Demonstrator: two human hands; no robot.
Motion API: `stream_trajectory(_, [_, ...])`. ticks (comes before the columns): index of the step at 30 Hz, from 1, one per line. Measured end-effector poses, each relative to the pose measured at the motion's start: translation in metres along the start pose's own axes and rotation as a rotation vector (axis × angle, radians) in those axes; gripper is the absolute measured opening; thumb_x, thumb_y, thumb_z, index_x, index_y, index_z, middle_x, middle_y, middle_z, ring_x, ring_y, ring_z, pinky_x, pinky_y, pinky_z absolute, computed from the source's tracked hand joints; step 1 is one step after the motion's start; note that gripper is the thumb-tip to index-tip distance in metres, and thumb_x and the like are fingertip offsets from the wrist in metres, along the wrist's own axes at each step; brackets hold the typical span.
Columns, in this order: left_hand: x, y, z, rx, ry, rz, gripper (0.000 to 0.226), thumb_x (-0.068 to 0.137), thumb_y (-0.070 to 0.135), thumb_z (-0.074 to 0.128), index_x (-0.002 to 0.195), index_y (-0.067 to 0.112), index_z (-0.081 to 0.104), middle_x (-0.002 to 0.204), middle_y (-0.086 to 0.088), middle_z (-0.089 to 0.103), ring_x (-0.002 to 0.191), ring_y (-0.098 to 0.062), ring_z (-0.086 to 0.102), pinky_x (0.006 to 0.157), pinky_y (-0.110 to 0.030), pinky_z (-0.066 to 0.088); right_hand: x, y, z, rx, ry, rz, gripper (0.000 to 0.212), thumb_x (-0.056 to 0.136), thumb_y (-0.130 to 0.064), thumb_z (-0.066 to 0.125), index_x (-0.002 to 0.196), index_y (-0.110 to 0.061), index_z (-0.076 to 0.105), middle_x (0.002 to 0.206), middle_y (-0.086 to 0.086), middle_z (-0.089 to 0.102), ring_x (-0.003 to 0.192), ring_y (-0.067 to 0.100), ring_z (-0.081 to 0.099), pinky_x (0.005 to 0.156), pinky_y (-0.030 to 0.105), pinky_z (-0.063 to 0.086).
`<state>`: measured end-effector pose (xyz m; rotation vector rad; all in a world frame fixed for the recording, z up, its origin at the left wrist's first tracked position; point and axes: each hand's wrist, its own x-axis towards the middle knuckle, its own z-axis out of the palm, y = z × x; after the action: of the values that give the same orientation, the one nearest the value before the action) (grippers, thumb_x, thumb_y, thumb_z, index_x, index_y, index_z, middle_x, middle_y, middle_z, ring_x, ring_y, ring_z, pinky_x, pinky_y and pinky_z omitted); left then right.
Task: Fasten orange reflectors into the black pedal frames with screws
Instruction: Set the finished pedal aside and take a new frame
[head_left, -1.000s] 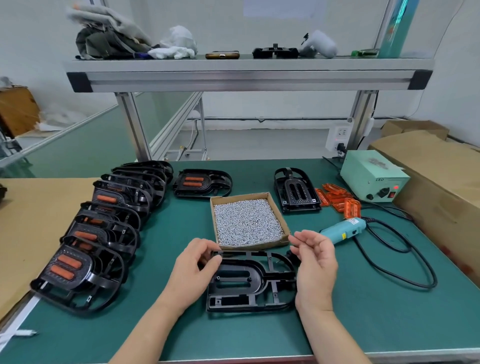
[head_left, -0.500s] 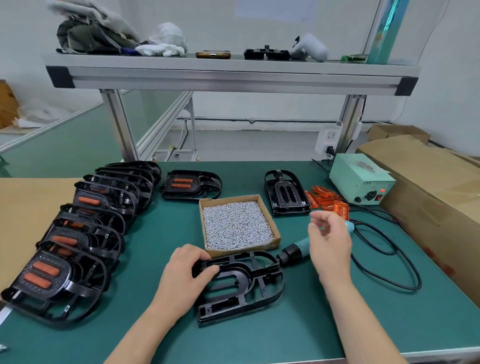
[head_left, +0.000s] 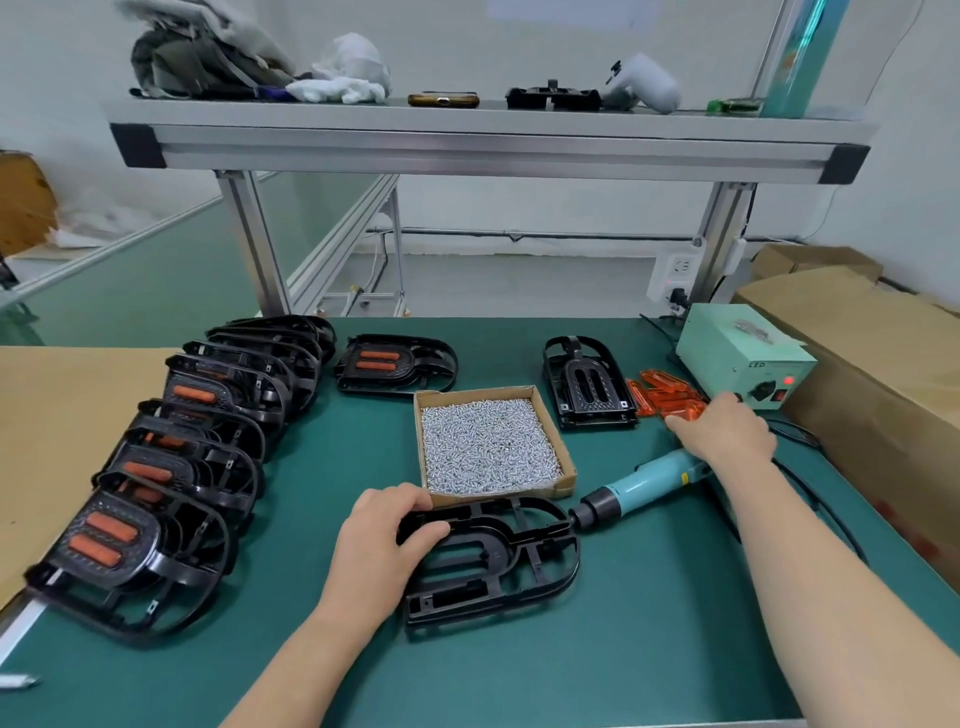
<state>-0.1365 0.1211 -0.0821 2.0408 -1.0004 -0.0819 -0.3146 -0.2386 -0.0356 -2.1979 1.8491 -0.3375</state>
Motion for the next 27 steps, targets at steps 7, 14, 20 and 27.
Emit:
stream_trajectory(7, [-0.002,-0.005,-0.001,0.041,0.048,0.05,0.015,0.082,0.026,0.079,0.093,0.031,0.071,0.088,0.027,0.064,0.098,0.003,0.051,0.08,-0.007,0.036,0.006,-0.002,0.0,0.045,-0.03,0.027,0.051,0.083,-0.039,0.071,0.114,-0.005,0.051,0.113,0.017,0.063,0.106,0.04,0.061,0.088,0.047,0.054])
stream_trajectory(14, [0.001,-0.007,0.0,0.007,0.062,0.078,0.011,0.084,0.03,0.077,0.093,0.033,0.072,0.09,0.026,0.065,0.096,-0.001,0.054,0.084,-0.02,0.043,0.004,0.007,0.007,0.266,0.099,0.002,0.039,0.087,-0.033,0.072,0.111,-0.005,0.06,0.106,0.016,0.067,0.1,0.038,0.063,0.08,0.043,0.052])
stream_trajectory(20, [0.0,-0.005,-0.002,-0.003,0.114,0.127,0.015,0.09,0.02,0.071,0.09,0.034,0.071,0.093,0.027,0.066,0.095,-0.005,0.057,0.086,-0.022,0.044,-0.02,0.0,0.005,0.476,0.262,-0.296,0.04,0.091,-0.028,0.073,0.124,-0.012,0.058,0.122,0.01,0.063,0.111,0.03,0.059,0.098,0.045,0.046])
stream_trajectory(27, [-0.002,-0.001,-0.005,0.011,0.185,0.148,0.008,0.088,0.025,0.064,0.088,0.029,0.071,0.089,0.028,0.063,0.092,-0.004,0.055,0.082,-0.022,0.044,-0.078,-0.029,0.009,0.678,0.25,-0.579,0.034,0.085,-0.023,0.081,0.115,-0.013,0.068,0.109,0.0,0.061,0.099,0.017,0.058,0.093,0.029,0.044])
